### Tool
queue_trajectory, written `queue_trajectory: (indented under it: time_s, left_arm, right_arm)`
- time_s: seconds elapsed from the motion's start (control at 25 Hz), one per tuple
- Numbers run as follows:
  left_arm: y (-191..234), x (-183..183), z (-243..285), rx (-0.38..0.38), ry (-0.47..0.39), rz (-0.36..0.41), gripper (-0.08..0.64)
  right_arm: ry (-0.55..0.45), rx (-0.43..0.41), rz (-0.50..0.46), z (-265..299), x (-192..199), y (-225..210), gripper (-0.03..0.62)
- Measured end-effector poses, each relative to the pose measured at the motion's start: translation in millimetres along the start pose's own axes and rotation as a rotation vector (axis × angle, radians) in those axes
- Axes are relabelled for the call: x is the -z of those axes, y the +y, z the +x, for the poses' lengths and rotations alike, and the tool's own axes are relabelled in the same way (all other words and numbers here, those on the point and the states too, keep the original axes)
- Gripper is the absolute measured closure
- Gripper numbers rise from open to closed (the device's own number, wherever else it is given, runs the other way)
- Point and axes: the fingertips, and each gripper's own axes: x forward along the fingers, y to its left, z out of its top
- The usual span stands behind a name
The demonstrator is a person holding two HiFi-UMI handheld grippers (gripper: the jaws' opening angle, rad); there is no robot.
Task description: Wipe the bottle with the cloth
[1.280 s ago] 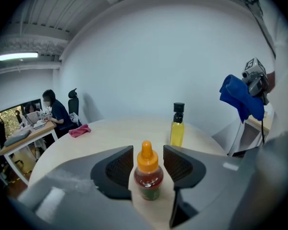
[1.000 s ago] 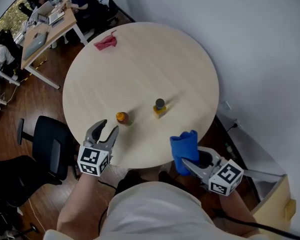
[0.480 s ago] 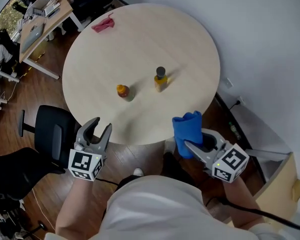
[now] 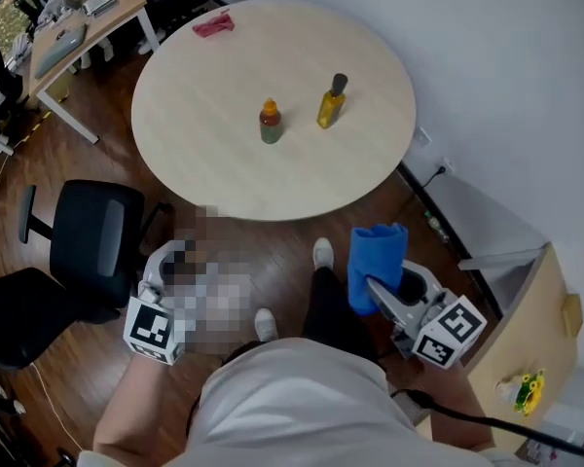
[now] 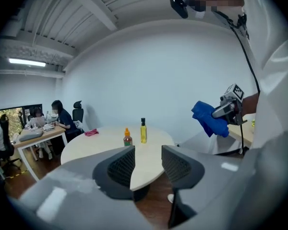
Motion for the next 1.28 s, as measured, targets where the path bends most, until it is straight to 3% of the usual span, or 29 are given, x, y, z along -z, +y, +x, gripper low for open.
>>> queue_trajectory:
  time_s: [0.16,0.36,0.56,0.92,1.28]
  left_arm:
    - [-25,10,-39,0.053,-0.008,-0.017,0.377]
    - [-47,16,-70,0.063,-0.051,-0.053,0.379]
    - [-85,15,-81,0.080,-0.073,-0.086,0.379]
    - [-214,-20,-80,0.153,-0.112,-0.092,0.377]
    - [-303,-14,-104,0.178,-0.070,-0.075,0.376]
  right_arm:
    - [0.036,0.011,0.016,-32,25,57,0.436]
    - [0.050,0.029,-0.006,-57,45,88,0.436]
    - [0.041,-0.012,-0.035,-84,55,114,0.436]
    - [0.044,-0.054,-0.063,-173,101,134,0.436]
    - [0.008,-0.100,-0.047,-225,144,142,0.437]
